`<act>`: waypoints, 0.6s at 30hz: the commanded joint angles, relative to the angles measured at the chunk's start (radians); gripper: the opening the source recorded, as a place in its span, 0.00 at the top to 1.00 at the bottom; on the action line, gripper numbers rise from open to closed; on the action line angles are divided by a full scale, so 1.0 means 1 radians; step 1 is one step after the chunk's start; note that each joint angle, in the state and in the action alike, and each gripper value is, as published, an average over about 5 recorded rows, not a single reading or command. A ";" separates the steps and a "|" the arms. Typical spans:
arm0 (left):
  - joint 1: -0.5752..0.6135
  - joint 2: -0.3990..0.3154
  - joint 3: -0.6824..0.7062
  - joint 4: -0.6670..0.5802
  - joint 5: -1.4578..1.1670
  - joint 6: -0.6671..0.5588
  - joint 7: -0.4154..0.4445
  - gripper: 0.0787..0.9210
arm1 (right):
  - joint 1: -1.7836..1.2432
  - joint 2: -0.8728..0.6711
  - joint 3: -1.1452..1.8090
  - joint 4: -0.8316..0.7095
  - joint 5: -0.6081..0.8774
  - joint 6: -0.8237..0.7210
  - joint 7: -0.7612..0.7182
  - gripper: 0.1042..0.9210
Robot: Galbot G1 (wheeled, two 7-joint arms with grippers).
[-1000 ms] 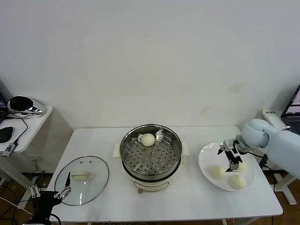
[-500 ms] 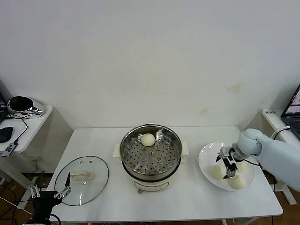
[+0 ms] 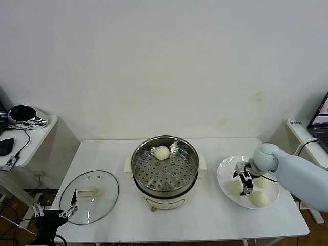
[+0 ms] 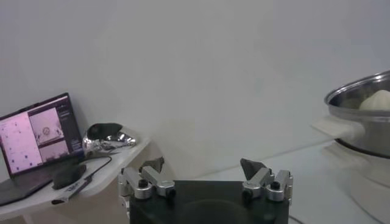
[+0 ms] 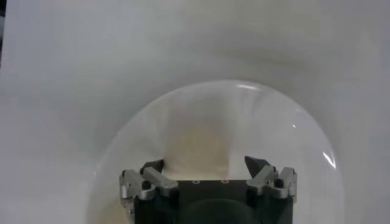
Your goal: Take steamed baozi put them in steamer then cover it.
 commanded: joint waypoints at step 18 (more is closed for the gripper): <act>-0.003 0.002 0.003 -0.009 0.000 0.002 0.000 0.12 | 0.099 -0.047 -0.049 0.049 0.046 -0.009 -0.028 0.46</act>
